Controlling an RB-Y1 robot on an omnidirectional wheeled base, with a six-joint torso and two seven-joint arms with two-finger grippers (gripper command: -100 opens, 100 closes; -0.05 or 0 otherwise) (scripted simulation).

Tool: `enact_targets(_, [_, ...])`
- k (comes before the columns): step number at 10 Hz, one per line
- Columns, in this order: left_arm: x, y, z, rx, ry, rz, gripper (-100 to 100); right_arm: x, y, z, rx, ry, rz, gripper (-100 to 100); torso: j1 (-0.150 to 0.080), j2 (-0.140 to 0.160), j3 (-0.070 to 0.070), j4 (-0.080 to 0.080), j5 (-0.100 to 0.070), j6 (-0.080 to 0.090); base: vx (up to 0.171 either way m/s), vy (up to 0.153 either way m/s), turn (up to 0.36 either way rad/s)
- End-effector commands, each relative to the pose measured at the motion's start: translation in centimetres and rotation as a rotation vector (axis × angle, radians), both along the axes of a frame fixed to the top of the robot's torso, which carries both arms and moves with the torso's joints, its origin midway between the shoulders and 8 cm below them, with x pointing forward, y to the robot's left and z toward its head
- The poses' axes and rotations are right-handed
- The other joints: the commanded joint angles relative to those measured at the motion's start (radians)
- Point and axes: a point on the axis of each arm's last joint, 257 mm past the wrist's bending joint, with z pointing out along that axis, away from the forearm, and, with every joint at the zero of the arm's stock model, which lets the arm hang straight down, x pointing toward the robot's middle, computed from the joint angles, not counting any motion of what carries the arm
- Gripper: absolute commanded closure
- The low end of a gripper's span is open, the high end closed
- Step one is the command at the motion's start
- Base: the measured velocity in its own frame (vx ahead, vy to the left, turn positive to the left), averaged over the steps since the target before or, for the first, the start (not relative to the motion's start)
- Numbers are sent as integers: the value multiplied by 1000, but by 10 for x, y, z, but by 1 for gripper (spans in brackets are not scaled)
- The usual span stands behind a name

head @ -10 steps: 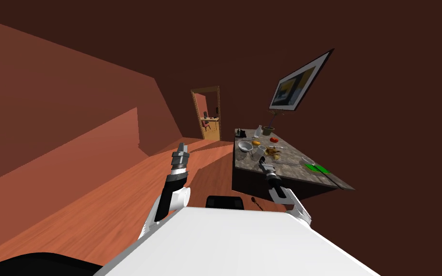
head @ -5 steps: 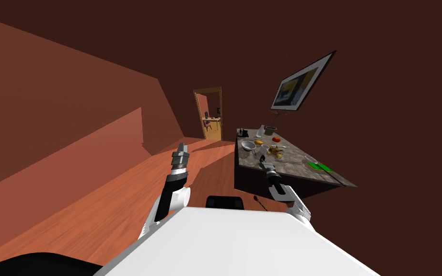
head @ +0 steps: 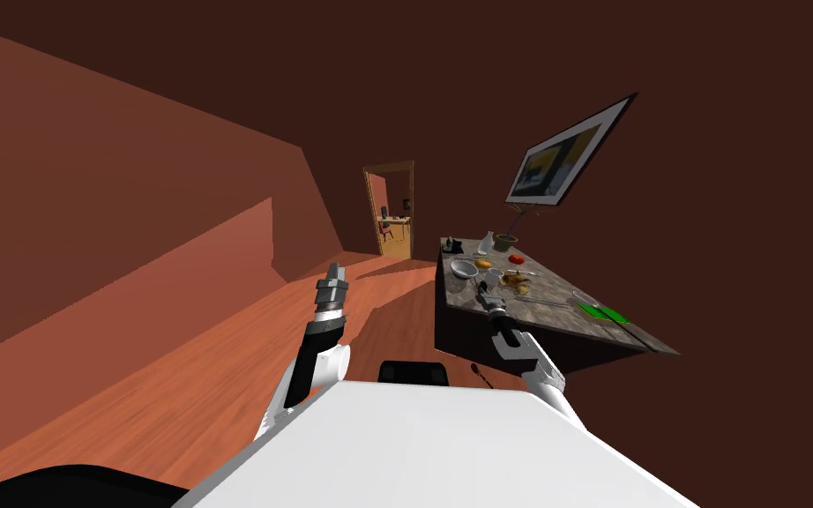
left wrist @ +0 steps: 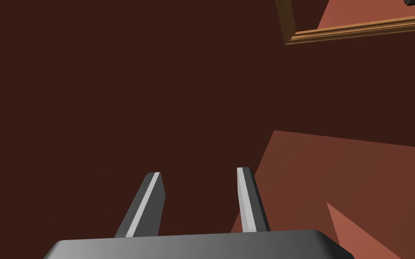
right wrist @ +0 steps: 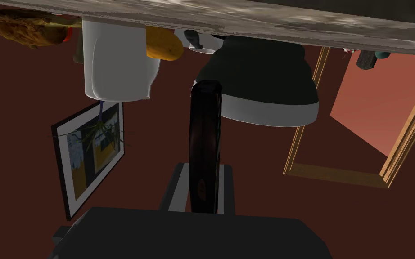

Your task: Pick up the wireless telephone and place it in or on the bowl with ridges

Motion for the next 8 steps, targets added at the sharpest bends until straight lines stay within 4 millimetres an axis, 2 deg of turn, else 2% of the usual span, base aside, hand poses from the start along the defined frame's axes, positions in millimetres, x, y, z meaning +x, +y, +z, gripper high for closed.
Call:
enact_targets(1, [0, 0, 0, 0, 0, 0, 0, 9, -5, 9, 13, -7, -19, 100, 0, 0, 0, 0, 0, 0, 37, -1, 129])
enact_targets(7, [0, 0, 0, 0, 0, 0, 0, 37, -30, 47, 51, -48, -88, 100, -6, -6, -3, -1, -3, -3, 53, -29, 134])
enact_targets(8, [0, 0, 0, 0, 0, 0, 0, 44, -38, 60, 62, -64, -109, 100, -7, -10, -6, -2, -4, -6, 46, -46, 181])
